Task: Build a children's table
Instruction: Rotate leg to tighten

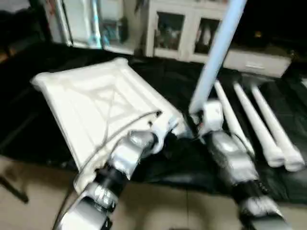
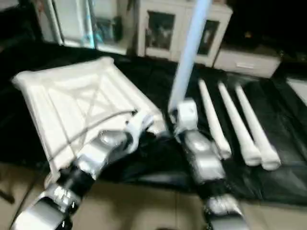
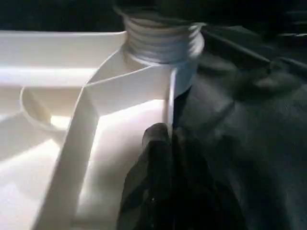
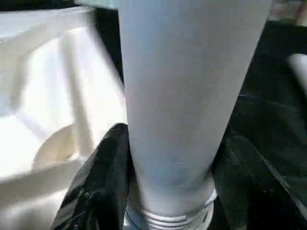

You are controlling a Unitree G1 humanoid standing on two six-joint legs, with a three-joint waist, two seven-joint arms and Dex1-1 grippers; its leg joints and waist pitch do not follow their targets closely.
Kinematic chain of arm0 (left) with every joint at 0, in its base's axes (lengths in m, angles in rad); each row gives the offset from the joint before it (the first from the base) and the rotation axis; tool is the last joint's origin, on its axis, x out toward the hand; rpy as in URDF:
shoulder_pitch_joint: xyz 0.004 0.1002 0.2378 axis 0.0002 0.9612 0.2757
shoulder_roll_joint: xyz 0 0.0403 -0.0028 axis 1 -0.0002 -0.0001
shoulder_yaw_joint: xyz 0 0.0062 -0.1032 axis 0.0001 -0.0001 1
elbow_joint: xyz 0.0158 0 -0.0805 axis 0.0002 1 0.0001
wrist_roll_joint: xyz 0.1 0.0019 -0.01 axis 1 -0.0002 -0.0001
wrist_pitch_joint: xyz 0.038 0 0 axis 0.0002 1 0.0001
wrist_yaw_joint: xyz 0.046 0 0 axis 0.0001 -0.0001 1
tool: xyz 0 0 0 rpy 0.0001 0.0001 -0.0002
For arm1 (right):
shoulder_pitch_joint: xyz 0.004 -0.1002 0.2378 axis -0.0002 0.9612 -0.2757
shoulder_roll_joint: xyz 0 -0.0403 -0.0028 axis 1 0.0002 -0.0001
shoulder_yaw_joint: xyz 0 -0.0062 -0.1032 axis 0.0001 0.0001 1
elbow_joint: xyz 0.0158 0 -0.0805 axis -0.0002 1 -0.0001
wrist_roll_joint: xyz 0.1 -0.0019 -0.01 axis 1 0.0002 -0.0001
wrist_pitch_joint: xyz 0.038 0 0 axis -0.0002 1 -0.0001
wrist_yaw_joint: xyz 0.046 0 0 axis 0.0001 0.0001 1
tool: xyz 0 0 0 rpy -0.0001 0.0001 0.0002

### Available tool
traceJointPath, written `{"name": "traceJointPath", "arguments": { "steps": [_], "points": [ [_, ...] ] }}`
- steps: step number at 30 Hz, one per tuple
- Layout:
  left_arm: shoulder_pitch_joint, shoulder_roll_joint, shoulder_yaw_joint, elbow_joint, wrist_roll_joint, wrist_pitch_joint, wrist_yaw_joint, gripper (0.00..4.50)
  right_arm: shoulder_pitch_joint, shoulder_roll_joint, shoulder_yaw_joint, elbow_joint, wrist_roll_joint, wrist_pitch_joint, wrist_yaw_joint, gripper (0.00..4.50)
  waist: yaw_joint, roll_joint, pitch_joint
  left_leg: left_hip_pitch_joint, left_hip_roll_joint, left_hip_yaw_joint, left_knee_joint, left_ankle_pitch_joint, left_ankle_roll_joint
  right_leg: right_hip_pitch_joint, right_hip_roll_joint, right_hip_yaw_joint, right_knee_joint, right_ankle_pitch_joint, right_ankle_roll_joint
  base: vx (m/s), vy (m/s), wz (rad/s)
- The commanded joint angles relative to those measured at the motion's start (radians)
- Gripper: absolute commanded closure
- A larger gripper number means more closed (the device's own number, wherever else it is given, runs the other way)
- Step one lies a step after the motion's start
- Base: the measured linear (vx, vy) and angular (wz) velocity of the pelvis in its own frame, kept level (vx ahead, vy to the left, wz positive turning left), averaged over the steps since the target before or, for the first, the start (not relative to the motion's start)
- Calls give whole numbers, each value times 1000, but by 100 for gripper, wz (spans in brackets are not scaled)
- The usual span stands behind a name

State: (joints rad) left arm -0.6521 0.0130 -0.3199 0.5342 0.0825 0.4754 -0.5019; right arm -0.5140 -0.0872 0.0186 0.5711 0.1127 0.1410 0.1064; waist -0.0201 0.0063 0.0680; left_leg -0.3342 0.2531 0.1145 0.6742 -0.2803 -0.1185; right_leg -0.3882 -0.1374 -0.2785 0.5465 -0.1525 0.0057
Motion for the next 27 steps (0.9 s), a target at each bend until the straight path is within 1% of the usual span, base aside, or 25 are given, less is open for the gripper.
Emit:
{"name": "traceJointPath", "arguments": {
  "steps": [1, 2, 3, 4, 5, 6, 7, 8, 9, 10, 11, 12, 13, 14, 15, 16, 17, 18, 19, 21, 22, 24, 25, 26, 27],
  "points": [
    [-66, -12, 33, -41, 9, -80, 52, 450, 58, -9, -13, 86, -24, 46, -44, 247, -3, 22, -66, -30, 28, -25, -175, -523, 49, 94, -18, 131, 66, -131, -25, 112, 82, -23],
    [-67, -9, 25, -41, 14, -78, 44, 450, 51, -5, -11, 94, -25, 44, -46, 247, -18, -44, -63, 16, -39, -1, -139, -502, 39, 46, -17, 145, -7, -306, -44, 112, 82, -23],
    [-65, -4, 13, -41, 20, -83, 34, 450, 45, -4, -5, 98, -29, 37, -43, 249, 12, -57, -65, 3, -75, 20, -104, -337, 13, 33, -42, 148, -55, -660, 4, 0, 0, 0],
    [-62, 1, 4, -43, 22, -86, 24, 450, 43, -4, -2, 99, -29, 32, -34, 249, 14, -65, -70, -17, -75, 18, -101, -259, 18, 40, -49, 153, -57, -713, 26, 0, 0, 0],
    [-60, 3, -1, -44, 23, -88, 19, 450, 42, -3, 0, 98, -28, 29, -28, 249, 24, -63, -91, -46, -68, 11, -111, -105, 25, 60, -48, 164, -39, -612, 27, 0, 0, 0],
    [-60, 4, -3, -34, 27, -96, 20, 450, 41, -1, -3, 95, -27, 23, -27, 249, 29, -59, -97, -47, -62, 11, -114, -27, 31, 55, -41, 169, -25, -498, 3, 0, 0, 0],
    [-61, 3, -3, -24, 29, -106, 24, 450, 38, 3, -6, 98, -29, 16, -30, 249, 29, -54, -94, -45, -56, 17, -114, 79, 55, 40, -23, 174, -4, -278, -76, 0, 0, 0],
    [-59, 5, -4, -19, 28, -110, 19, 450, 38, 1, -9, 95, -32, 7, -30, 249, 26, -51, -93, -47, -54, 21, -114, 99, 70, 38, -10, 181, 9, -169, -141, 0, 0, 0],
    [-54, 11, -6, -14, 28, -120, 13, 450, 42, -4, -12, 79, -21, -10, 0, 249, 27, -51, -97, -44, -55, 26, -110, 120, 92, 38, -4, 185, 15, -95, -193, 0, 0, 0],
    [-50, 16, -9, -13, 28, -124, 6, 450, 50, -8, -16, 57, 0, -18, 43, 249, 28, -53, -99, -47, -55, 26, -109, 127, 105, 42, -3, 187, 21, -67, -211, 0, 0, 0],
    [-49, 18, -9, -13, 28, -124, 4, 450, 53, -8, -18, 46, 6, -18, 52, 249, 34, -52, -94, -45, -53, 31, -111, 119, 129, 39, -1, 188, 17, -60, -232, 0, 0, 0],
    [-47, 23, -10, -14, 28, -126, -3, 450, 62, -10, -21, 20, 26, -17, 84, 249, 35, -53, -92, -43, -52, 32, -113, 102, 136, 37, -1, 189, 15, -74, -239, 0, 0, 0],
    [-43, 31, -13, -15, 29, -132, -12, 450, 74, -15, -20, -13, 50, -15, 131, 249, 38, -53, -88, -39, -49, 35, -118, 42, 146, 37, -2, 191, 8, -134, -243, 0, 0, 0],
    [-40, 35, -15, -17, 28, -132, -18, 450, 79, -19, -17, -28, 53, -16, 143, 249, 39, -53, -85, -39, -47, 36, -120, 22, 145, 36, -2, 193, 4, -156, -239, 0, 0, 0],
    [-38, 37, -16, -18, 27, -133, -21, 450, 83, -22, -14, -37, 54, -18, 149, 195, 40, -54, -84, -36, -46, 38, -122, -7, 134, 33, 0, 196, 0, -189, -232, 0, 0, 0],
    [-30, 50, -20, -27, 28, -138, -42, 450, 102, -36, -9, -90, 68, -10, 181, 182, 41, -52, -82, -35, -45, 38, -125, -30, 122, 32, 1, 199, -3, -213, -227, 0, 0, 0],
    [-30, 50, -20, -27, 28, -138, -42, 450, 102, -36, -9, -90, 68, -10, 181, 183, 41, -53, -81, -35, -45, 39, -126, -42, 118, 32, 3, 200, -5, -222, -222, 0, 0, 0],
    [-23, 66, -26, -34, 29, -144, -64, 450, 122, -53, -7, -148, 95, 2, 234, 177, 42, -53, -82, -36, -45, 39, -128, -58, 113, 33, 2, 202, -6, -229, -216, 0, 0, 0],
    [-23, 66, -26, -34, 29, -144, -64, 450, 122, -53, -7, -148, 95, 2, 234, 177, 42, -53, -81, -38, -45, 37, -129, -63, 111, 35, 2, 202, -6, -234, -210, 0, 0, 0],
    [-15, 83, -34, -40, 28, -150, -90, 450, 146, -84, 1, -211, 109, 14, 286, 139, 40, -53, -80, -40, -44, 36, -131, -77, 98, 34, 1, 202, -8, -255, -199, 0, 0, 0],
    [-9, 95, -39, -43, 26, -155, -110, 450, 164, -115, 5, -256, 117, 21, 325, 139, 38, -54, -81, -40, -44, 36, -131, -79, 95, 35, 1, 203, -10, -261, -196, 0, 0, 0],
    [2, 115, -49, -50, 23, -170, -146, 450, 193, -167, 9, -324, 137, 37, 397, 127, 47, -53, -82, -34, -42, 38, -129, -77, 97, 33, 2, 204, -11, -255, -191, 0, 0, 0],
    [7, 125, -56, -53, 23, -178, -163, 450, 205, -192, 10, -350, 151, 49, 431, 102, 50, -51, -82, -38, -40, 37, -131, -54, 104, 34, 1, 208, -7, -230, -198, 0, 0, 0],
    [11, 133, -62, -55, 25, -185, -178, 450, 216, -213, 9, -373, 163, 58, 462, 97, 50, -51, -82, -38, -40, 37, -131, -54, 104, 34, 1, 208, -7, -230, -198, 0, 0, 0],
    [20, 152, -76, -61, 27, -205, -216, 450, 236, -259, 10, -415, 189, 74, 532, 97, 57, -52, -86, -35, -40, 37, -128, -37, 112, 35, 3, 210, -3, -201, -206, 0, 0, 0]
  ]
}}
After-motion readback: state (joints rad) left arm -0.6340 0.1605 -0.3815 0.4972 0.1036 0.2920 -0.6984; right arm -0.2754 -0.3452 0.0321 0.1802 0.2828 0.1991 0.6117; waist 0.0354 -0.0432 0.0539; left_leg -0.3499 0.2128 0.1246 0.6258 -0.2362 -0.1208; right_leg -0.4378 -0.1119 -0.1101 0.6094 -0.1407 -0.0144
